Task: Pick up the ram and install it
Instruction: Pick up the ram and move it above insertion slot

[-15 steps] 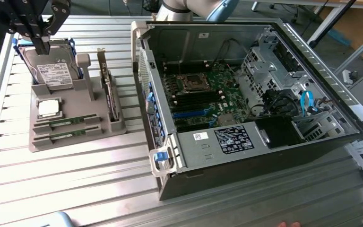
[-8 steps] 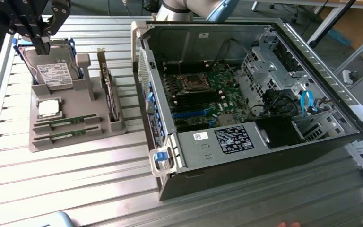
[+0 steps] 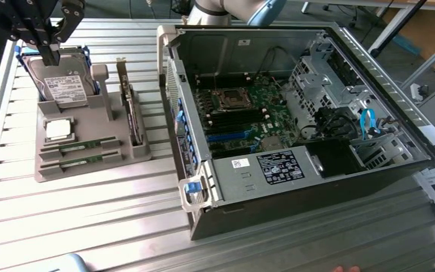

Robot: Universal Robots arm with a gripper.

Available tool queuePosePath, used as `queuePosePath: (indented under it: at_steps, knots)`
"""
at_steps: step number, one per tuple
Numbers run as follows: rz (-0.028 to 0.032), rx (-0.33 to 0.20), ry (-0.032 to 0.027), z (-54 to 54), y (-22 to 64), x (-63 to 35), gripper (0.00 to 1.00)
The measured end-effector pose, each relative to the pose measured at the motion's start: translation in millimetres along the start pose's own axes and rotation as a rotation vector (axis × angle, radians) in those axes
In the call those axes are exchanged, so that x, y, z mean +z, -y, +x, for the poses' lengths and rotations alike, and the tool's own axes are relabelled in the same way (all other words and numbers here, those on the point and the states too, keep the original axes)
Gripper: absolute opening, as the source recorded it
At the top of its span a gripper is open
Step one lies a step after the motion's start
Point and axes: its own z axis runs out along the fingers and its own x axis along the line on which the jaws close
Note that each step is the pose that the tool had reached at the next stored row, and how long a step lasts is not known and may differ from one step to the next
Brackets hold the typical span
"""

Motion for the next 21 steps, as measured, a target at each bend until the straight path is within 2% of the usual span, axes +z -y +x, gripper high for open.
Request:
queuePosePath:
  at_steps: [6,21]
  knots:
    - [-0.0009,-0.037,-0.0017,0.0,0.0,0.0,0.11]
    - [-0.0049,-0.199,-0.0086,0.0,0.1,0.0,0.11]
